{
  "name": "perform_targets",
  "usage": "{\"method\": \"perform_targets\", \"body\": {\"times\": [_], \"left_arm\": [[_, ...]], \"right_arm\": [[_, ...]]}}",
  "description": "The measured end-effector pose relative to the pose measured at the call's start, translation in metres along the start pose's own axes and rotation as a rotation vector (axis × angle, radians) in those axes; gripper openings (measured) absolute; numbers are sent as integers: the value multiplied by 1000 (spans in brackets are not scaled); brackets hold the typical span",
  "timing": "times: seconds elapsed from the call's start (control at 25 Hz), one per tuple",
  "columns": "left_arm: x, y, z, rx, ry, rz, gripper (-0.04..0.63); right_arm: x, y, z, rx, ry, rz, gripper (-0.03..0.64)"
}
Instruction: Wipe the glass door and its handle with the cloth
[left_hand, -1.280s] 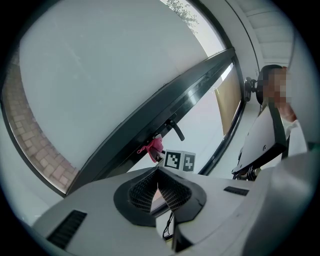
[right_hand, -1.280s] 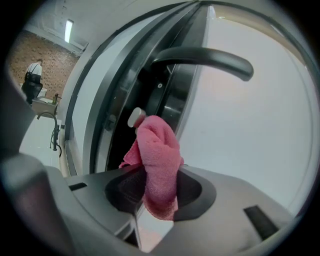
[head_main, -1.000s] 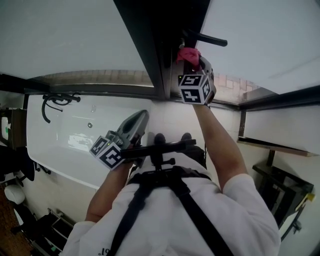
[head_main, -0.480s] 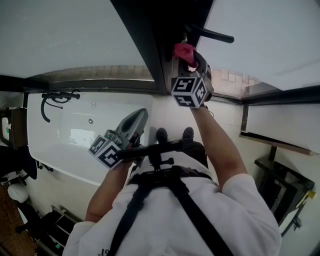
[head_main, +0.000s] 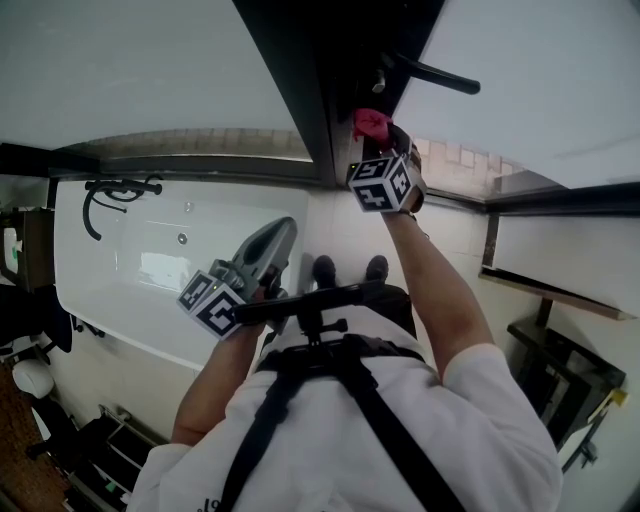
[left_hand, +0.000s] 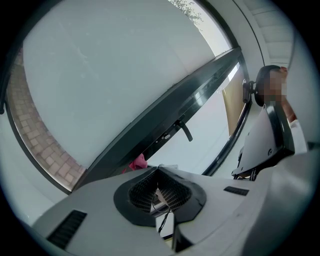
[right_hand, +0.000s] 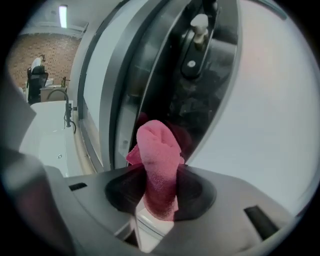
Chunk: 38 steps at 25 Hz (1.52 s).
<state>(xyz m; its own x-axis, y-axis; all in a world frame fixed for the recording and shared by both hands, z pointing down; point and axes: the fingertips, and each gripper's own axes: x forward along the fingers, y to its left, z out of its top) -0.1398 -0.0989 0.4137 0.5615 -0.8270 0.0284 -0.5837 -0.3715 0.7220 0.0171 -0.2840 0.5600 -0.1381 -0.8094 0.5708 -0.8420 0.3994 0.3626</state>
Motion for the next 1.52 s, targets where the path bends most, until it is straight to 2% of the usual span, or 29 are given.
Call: {"method": "perform_targets", "body": {"times": [0.28,0.6,0.84,1.0,1.16,1.52], "left_arm": [[6,3,4,23,-12,8,0],[24,-2,10,68,6,-11,0],[36,-3,9,88,27,-6,0],[35,0,9,95,31,4,3],[39,1,9,98,35,-2,3],[52,-9,10,108,38,-66,3]], "right_arm": [[25,16,-39,12,161,85,141],[26,27,-47,1,252,142,141],[46,29,-80,-18,344,160,141],[52,34,-89,-4,343,172,141],[32,33,-74,27,333,189,141],[2,16,-68,60,222,171,141]]}}
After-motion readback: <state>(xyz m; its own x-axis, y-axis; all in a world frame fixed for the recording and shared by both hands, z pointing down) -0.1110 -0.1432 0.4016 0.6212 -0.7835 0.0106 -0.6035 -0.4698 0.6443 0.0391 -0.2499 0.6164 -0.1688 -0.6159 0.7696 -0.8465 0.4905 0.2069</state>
